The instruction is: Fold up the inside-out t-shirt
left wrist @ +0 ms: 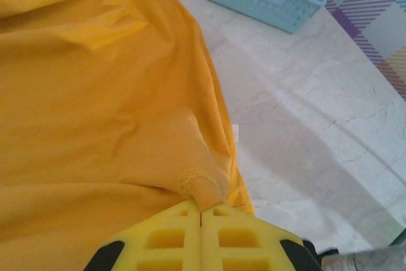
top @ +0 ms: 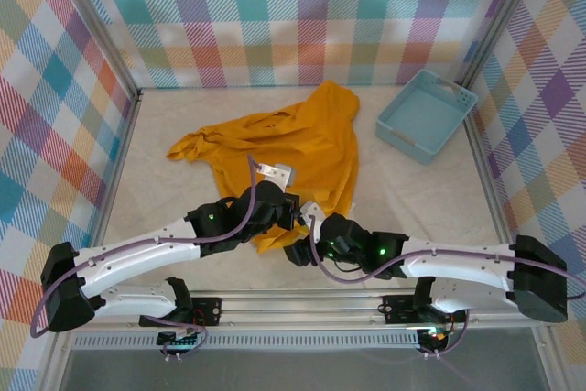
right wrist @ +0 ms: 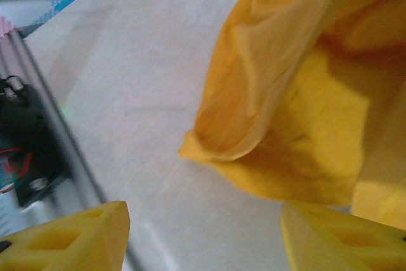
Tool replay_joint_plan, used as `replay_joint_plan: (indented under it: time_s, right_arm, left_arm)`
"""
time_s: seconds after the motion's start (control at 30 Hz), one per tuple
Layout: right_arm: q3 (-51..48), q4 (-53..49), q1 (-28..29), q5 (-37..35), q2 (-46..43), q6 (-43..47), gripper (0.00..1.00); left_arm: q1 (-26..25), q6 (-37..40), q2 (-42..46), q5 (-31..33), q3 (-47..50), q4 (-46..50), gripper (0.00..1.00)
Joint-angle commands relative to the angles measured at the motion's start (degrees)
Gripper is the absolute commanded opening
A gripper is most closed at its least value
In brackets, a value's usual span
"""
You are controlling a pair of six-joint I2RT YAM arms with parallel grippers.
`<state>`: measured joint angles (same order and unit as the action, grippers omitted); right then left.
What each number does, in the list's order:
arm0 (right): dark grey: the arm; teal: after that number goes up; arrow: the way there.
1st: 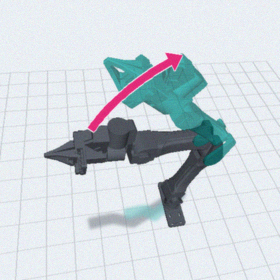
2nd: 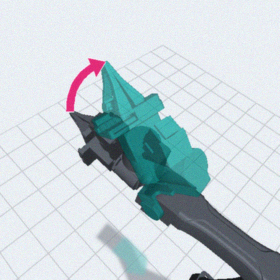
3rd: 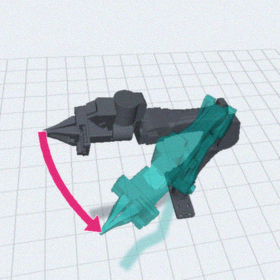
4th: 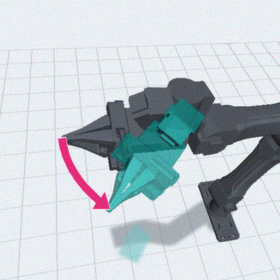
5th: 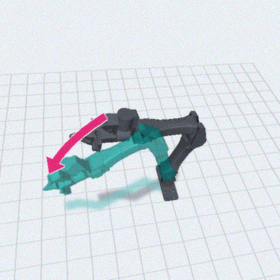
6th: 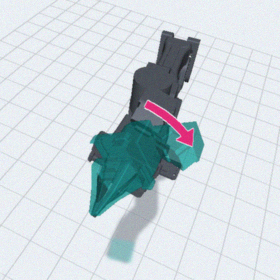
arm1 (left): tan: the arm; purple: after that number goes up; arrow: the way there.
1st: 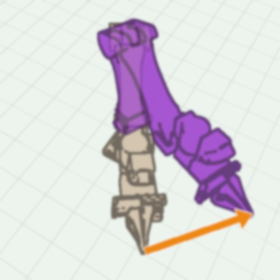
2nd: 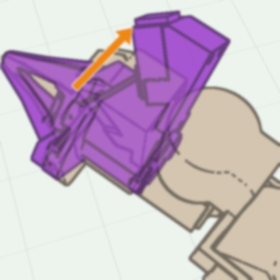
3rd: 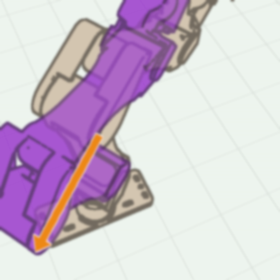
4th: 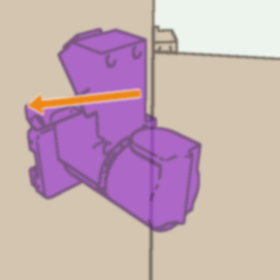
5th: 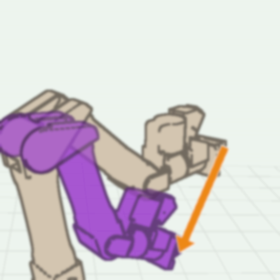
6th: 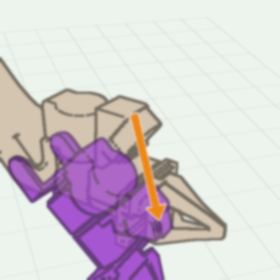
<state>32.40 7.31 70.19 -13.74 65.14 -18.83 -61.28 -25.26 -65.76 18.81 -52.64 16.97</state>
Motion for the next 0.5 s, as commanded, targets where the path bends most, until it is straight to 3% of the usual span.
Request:
replay_joint_plan:
  time_s: [0.0, 0.17, 0.33, 0.47]
  right_arm:
    - [-1.7, 18.3, -0.5, -7.6, 3.3, 7.7, 0.60]
    - [-2.3, 23.8, -3.4, -3.4, 8.8, 10.4, 0.51]
    - [-4.7, 26.2, -6.2, 6.2, 10.9, 14.1, 0.50]
    - [-5.4, 21.7, -6.2, 15.7, 9.3, 18.7, 0.54]
  left_arm:
    - [1.1, 1.1, 1.8, -1.6, -2.1, 2.1, 0.00]
    - [1.6, 1.7, 2.6, -1.7, -2.1, 3.0, 0.00]
    - [2.1, 2.0, 3.8, -1.7, -2.2, 3.4, 0.00]
    - [3.2, 2.5, 4.0, -1.8, -2.7, 4.5, 0.00]
